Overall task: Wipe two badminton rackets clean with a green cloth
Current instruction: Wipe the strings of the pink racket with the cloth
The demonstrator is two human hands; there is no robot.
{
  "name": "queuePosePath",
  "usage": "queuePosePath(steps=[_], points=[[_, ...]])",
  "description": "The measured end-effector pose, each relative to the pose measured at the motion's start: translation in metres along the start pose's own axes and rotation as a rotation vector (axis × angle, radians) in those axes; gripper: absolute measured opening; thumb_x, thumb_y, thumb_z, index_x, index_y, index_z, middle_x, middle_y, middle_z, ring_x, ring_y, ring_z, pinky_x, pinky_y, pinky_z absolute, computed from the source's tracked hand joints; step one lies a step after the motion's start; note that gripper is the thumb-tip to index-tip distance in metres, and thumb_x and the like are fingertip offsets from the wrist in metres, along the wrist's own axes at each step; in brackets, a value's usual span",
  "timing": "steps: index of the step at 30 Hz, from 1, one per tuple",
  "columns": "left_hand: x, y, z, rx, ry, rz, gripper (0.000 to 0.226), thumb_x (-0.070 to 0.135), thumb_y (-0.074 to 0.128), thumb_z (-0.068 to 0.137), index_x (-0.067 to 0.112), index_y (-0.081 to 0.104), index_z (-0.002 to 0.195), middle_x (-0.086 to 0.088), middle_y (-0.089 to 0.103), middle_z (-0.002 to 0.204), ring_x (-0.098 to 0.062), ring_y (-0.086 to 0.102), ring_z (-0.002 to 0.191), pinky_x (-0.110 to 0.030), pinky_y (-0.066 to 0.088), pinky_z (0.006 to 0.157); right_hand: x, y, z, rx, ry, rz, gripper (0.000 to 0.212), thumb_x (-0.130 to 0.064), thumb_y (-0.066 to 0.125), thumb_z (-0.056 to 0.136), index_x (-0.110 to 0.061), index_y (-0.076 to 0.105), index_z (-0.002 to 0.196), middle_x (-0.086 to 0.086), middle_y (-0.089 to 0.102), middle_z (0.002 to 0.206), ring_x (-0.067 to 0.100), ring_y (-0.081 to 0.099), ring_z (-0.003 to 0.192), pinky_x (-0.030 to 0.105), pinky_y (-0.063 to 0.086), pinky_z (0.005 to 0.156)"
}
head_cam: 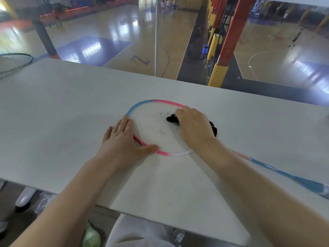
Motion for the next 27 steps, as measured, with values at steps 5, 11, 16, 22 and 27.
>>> queuePosePath(steps=[5,11,16,22,27], points=[[0.0,0.0,0.0,0.016,0.0,-0.003,0.123,0.088,0.042,0.069,0.015,-0.002,0.156,0.001,-0.009,0.165,-0.013,-0.009,0.15,-0.038,-0.005,0.122,-0.001,-0.016,-0.016,-0.065,0.02,0.284,0.033,-0.002,0.051,0.082,-0.019,0.063,0.108,-0.002,0.063,0.1,0.021,0.058,0.09,0.031,0.043,0.072],[0.003,-0.001,-0.002,0.023,-0.007,-0.017,0.127,0.092,0.039,0.064,0.013,0.0,0.156,0.001,-0.007,0.165,-0.012,-0.007,0.151,-0.037,-0.005,0.122,-0.025,-0.029,-0.043,-0.18,0.001,0.682,0.015,-0.016,0.064,0.084,-0.027,0.07,0.093,-0.01,0.066,0.08,0.009,0.057,0.075,0.023,0.043,0.062],[0.002,-0.003,-0.001,-0.01,-0.01,-0.003,0.135,0.095,0.029,0.053,0.014,-0.001,0.156,0.0,-0.008,0.165,-0.013,-0.007,0.151,-0.037,-0.004,0.122,-0.019,-0.024,-0.024,-0.371,0.023,0.806,0.01,-0.023,0.073,0.078,-0.019,0.073,0.088,-0.001,0.07,0.081,0.015,0.064,0.08,0.031,0.052,0.071],[0.001,-0.001,-0.001,-0.004,0.0,0.002,0.125,0.089,0.043,0.067,0.015,-0.003,0.157,0.001,-0.01,0.164,-0.012,-0.009,0.15,-0.037,-0.005,0.122,0.004,-0.009,0.005,-0.208,0.123,0.703,0.011,-0.015,0.063,0.081,-0.017,0.069,0.089,0.0,0.067,0.083,0.017,0.062,0.081,0.032,0.05,0.071],[0.001,-0.001,-0.001,-0.005,0.008,0.007,0.126,0.091,0.039,0.066,0.015,-0.003,0.157,0.001,-0.01,0.164,-0.011,-0.01,0.15,-0.037,-0.006,0.122,0.027,-0.005,0.024,-0.128,0.17,0.57,0.013,-0.006,0.055,0.08,-0.014,0.064,0.085,0.003,0.063,0.081,0.02,0.058,0.077,0.028,0.044,0.057]])
Point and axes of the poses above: each hand's wrist, its own z-axis towards the middle knuckle, its own y-axis out of the palm, x = y × z, the point moved 6 cm from there along z, towards the middle knuckle
